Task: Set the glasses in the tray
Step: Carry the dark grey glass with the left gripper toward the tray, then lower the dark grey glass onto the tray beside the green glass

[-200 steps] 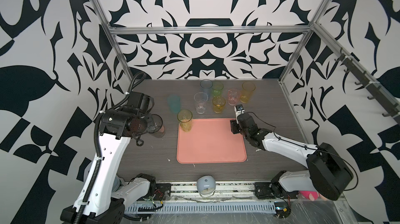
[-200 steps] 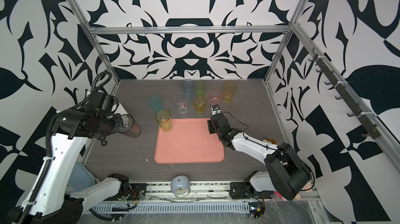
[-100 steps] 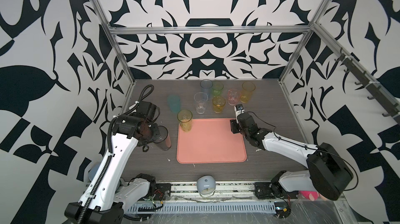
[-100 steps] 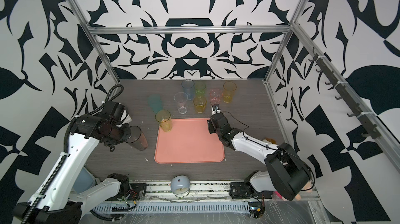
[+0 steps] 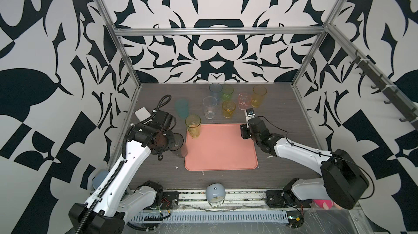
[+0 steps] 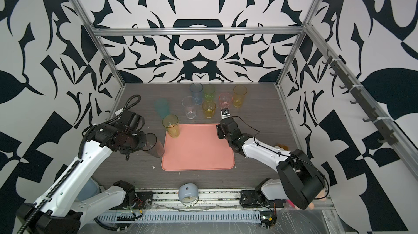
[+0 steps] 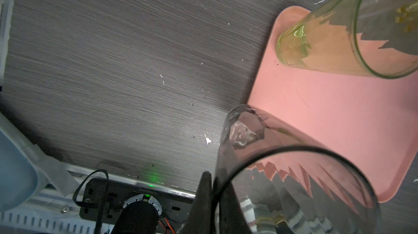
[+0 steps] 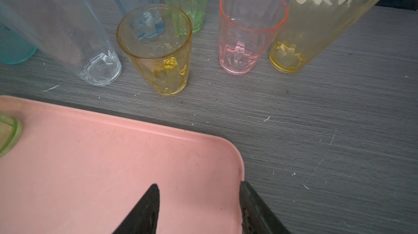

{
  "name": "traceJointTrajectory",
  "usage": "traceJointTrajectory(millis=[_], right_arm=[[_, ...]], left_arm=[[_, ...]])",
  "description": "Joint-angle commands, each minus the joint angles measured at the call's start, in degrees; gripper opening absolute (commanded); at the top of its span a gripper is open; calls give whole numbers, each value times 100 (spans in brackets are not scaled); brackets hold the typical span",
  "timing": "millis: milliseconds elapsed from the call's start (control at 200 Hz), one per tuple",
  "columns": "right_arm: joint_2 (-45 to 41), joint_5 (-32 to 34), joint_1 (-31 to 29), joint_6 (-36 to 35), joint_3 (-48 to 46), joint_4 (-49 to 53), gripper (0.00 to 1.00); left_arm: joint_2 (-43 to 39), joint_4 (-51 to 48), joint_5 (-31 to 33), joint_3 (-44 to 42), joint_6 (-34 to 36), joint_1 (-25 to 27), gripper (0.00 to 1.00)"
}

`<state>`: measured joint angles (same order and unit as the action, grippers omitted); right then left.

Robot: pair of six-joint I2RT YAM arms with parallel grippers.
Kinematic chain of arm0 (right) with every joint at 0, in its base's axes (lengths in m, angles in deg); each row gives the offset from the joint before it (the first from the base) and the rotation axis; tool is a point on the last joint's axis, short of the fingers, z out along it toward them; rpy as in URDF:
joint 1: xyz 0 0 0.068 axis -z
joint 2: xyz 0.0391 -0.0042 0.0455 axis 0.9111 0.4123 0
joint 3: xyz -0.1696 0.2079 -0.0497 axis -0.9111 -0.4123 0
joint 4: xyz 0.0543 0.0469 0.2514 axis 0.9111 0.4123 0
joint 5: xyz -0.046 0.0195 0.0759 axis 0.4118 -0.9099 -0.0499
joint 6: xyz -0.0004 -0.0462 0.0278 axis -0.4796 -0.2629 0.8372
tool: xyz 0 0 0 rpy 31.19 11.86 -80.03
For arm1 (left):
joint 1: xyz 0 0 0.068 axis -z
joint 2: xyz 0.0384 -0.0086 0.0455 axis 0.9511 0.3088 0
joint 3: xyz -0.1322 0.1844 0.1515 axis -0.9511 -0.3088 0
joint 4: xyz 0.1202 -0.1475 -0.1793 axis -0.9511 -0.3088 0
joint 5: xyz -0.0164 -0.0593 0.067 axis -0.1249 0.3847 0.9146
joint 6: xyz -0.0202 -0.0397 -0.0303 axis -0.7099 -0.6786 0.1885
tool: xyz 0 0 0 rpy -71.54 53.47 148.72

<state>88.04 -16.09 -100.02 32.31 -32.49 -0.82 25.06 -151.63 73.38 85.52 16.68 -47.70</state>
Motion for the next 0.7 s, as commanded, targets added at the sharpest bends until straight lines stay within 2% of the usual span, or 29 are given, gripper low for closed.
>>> traceJointTrajectory(millis=[0, 270, 695], right_arm=[[-19, 3, -9, 73, 212, -44, 60], [-27, 27, -8, 80, 227, -38, 60], [-59, 45, -11, 82, 225, -8, 60]], left_arm=[[195, 74, 283, 98, -338, 280, 0], [724, 340, 558, 290, -604, 985, 0], [1251, 630, 617, 600, -607, 1345, 0]])
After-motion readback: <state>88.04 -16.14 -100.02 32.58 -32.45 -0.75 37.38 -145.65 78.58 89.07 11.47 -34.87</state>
